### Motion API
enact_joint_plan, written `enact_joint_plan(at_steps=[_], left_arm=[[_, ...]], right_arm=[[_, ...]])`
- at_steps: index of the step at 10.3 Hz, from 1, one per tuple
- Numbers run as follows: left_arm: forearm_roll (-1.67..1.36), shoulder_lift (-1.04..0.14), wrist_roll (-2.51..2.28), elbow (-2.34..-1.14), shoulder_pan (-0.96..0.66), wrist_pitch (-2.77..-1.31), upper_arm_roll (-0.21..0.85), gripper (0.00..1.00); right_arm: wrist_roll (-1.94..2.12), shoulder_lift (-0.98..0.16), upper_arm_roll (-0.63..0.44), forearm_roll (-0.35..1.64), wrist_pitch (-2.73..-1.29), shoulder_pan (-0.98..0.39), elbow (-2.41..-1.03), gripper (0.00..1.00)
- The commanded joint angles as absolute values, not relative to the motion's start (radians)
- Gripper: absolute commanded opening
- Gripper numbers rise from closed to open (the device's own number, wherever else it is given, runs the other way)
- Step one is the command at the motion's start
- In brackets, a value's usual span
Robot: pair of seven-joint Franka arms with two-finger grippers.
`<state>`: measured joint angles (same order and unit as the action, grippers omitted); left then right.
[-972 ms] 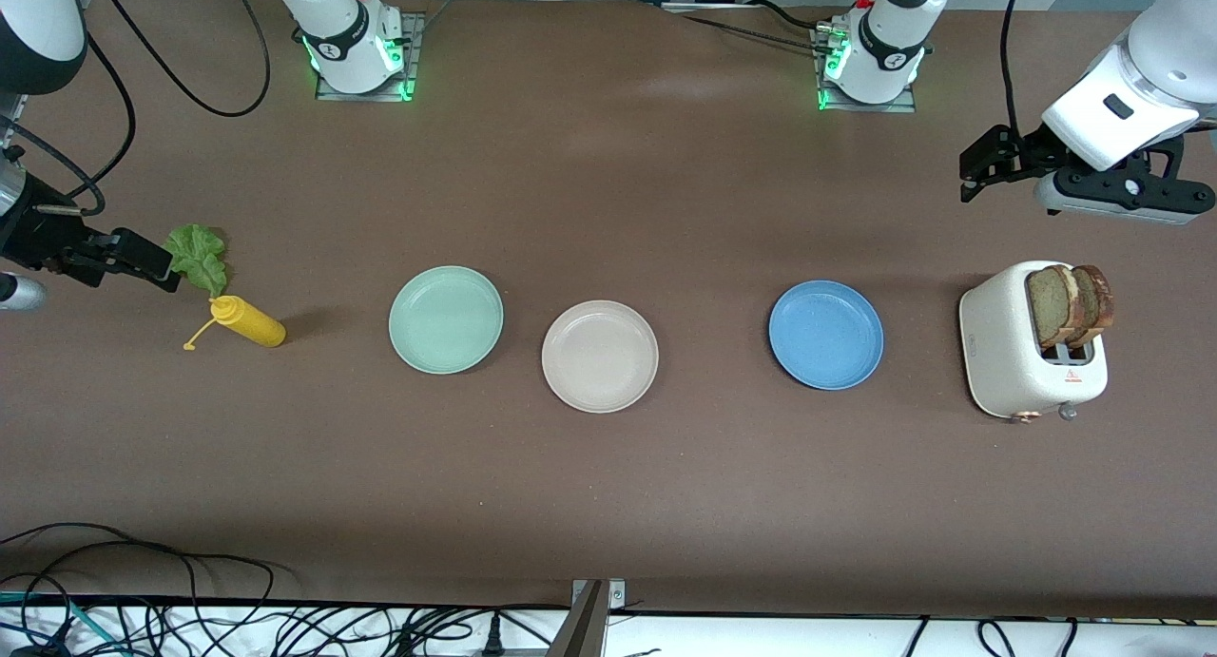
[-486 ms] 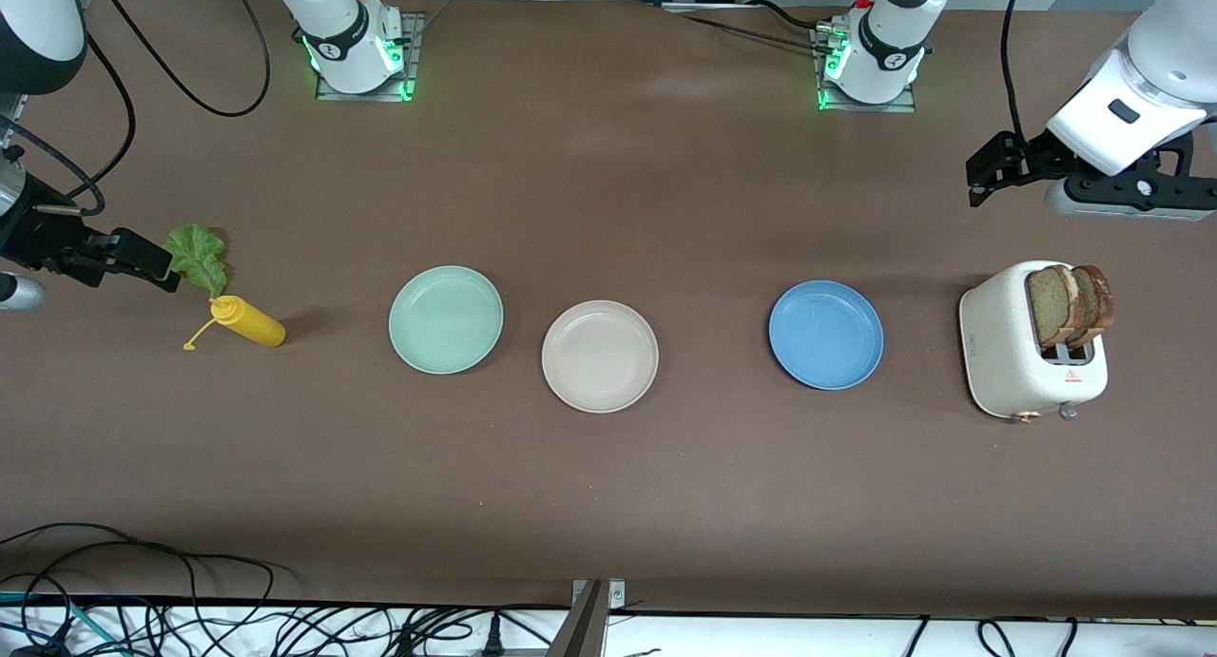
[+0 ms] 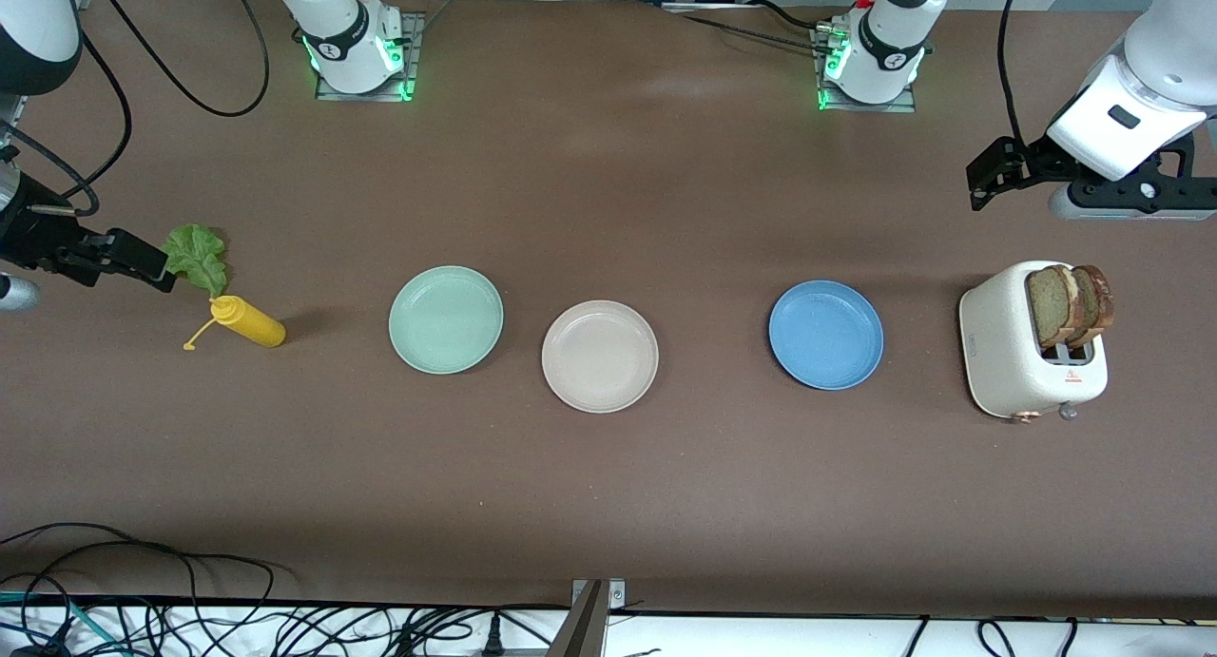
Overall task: Make sandwich on beige plate with both arms
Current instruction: 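Move the left gripper down over the bread slices in the toaster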
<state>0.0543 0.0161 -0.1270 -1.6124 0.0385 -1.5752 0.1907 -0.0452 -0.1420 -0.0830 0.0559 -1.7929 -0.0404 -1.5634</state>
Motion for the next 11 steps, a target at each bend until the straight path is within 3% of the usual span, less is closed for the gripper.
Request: enact_joint_plan(at_steps=[1, 11], left_arm=[[0.074, 0.006, -0.129, -1.586, 0.046, -1.563, 0.189, 1.0], [0.069, 0.008, 0.046, -1.578, 0.156, -1.519, 0.179, 1.0]], right_arm=[[-0.034, -0.149, -0.081, 0.066, -1.789, 0.001, -1.566, 1.0], [-0.049, -0.146, -0.075, 0.066, -1.755, -0.003, -1.566, 1.0]])
